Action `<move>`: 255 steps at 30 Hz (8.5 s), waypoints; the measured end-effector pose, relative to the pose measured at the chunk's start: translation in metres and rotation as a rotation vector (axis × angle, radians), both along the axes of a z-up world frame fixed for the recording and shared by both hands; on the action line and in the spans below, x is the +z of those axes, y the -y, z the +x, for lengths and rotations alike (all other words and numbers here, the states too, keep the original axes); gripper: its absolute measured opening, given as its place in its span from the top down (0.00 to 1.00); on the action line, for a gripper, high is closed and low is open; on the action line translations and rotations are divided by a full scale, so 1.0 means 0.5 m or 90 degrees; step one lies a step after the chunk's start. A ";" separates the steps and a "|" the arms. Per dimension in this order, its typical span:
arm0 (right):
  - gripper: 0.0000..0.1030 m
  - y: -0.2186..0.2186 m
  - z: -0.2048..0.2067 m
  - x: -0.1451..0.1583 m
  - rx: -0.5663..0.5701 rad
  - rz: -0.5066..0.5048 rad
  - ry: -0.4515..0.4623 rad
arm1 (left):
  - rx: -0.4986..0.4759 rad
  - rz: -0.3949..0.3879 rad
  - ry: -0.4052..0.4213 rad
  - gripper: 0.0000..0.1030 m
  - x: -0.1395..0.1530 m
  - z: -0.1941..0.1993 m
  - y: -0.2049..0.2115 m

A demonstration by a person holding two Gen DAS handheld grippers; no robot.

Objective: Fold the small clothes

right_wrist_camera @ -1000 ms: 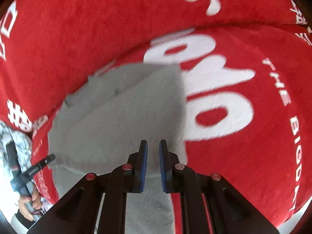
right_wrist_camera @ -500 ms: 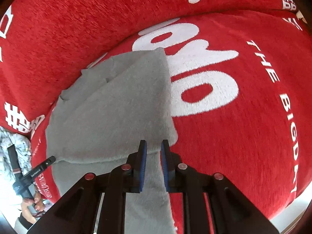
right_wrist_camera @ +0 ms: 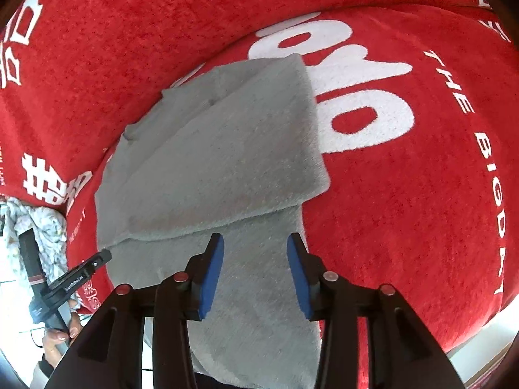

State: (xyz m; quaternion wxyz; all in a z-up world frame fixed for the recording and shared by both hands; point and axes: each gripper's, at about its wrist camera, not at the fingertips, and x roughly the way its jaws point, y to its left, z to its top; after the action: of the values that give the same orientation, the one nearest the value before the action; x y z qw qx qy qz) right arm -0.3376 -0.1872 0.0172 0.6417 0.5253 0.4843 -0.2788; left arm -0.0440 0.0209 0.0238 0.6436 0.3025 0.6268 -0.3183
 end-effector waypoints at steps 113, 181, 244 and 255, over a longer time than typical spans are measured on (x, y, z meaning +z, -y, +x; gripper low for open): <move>0.35 -0.056 -0.008 -0.037 0.038 0.017 0.102 | 0.020 -0.153 -0.052 0.18 0.042 0.122 -0.229; 0.90 0.121 0.249 -0.064 0.155 -0.158 0.031 | 0.064 -0.073 0.117 0.44 -0.037 0.265 0.056; 0.82 -0.065 0.188 -0.054 -0.001 -0.042 -0.013 | 0.024 -0.176 -0.069 0.89 -0.045 0.338 -0.001; 0.88 -0.038 0.205 -0.113 -0.001 -0.029 -0.016 | 0.077 -0.123 -0.078 0.89 -0.151 0.392 0.020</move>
State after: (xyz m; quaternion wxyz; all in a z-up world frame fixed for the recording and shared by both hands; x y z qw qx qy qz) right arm -0.2352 -0.1680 -0.0392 0.6470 0.5072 0.4857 -0.2969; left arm 0.1522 0.0111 -0.0518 0.6482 0.1808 0.6485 -0.3558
